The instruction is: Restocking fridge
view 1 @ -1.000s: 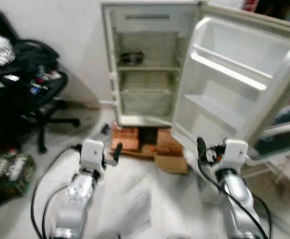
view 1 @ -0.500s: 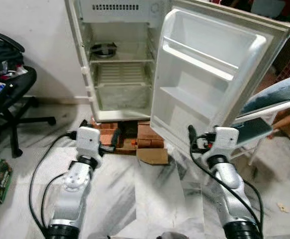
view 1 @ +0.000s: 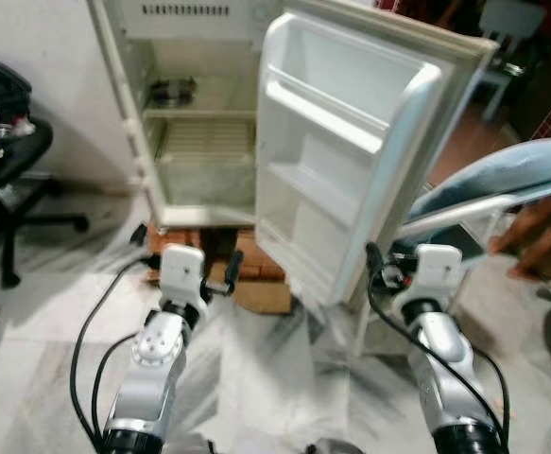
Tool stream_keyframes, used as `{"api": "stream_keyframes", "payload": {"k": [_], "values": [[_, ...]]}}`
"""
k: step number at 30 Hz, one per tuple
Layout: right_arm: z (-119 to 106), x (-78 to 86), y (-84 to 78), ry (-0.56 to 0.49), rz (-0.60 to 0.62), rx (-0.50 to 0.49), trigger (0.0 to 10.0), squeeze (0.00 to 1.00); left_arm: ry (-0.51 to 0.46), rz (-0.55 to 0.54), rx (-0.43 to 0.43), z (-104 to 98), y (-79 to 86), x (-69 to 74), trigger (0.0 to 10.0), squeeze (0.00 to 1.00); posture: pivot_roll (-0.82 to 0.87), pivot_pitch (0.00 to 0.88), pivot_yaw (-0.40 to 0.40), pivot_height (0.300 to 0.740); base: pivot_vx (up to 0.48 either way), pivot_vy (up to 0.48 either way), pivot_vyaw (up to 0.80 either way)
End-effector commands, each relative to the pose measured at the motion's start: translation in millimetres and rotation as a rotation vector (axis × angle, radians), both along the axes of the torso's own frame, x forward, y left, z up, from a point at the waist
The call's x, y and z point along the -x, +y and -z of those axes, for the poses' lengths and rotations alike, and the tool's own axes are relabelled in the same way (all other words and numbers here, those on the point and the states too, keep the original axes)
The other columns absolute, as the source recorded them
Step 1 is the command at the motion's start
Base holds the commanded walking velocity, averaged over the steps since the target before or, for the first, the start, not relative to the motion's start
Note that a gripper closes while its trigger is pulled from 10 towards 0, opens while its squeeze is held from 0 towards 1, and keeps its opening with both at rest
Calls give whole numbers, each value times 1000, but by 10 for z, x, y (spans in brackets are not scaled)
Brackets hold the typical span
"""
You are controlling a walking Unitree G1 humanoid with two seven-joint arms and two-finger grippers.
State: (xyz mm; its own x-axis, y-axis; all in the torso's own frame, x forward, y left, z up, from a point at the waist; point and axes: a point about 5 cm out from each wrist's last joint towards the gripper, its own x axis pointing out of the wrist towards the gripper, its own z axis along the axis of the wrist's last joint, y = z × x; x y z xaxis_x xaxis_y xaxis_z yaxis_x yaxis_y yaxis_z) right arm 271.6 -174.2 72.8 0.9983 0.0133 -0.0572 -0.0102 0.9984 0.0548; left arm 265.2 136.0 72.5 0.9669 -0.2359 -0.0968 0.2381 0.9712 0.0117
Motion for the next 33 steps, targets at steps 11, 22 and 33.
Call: {"api": "stream_keyframes", "payload": {"k": [11, 22, 33], "values": [[-110, -70, 126, -53, -64, 5, 10000, 0, 10, -50, 23, -11, 117, -13, 10000, 0, 20, 0, -29, 740, 383, -117, 618], [-119, -84, 123, -56, -70, 19, 10000, 0, 13, -44, 31, -11, 81, -12, 10000, 0, 22, 2, -35, 740, 472, 0, 291], [-121, -84, 111, -61, -62, 12, 10000, 0, 30, -13, 26, 27, -2, 38, 10000, 0, 24, 0, -35, 740, 114, 0, 0]]}}
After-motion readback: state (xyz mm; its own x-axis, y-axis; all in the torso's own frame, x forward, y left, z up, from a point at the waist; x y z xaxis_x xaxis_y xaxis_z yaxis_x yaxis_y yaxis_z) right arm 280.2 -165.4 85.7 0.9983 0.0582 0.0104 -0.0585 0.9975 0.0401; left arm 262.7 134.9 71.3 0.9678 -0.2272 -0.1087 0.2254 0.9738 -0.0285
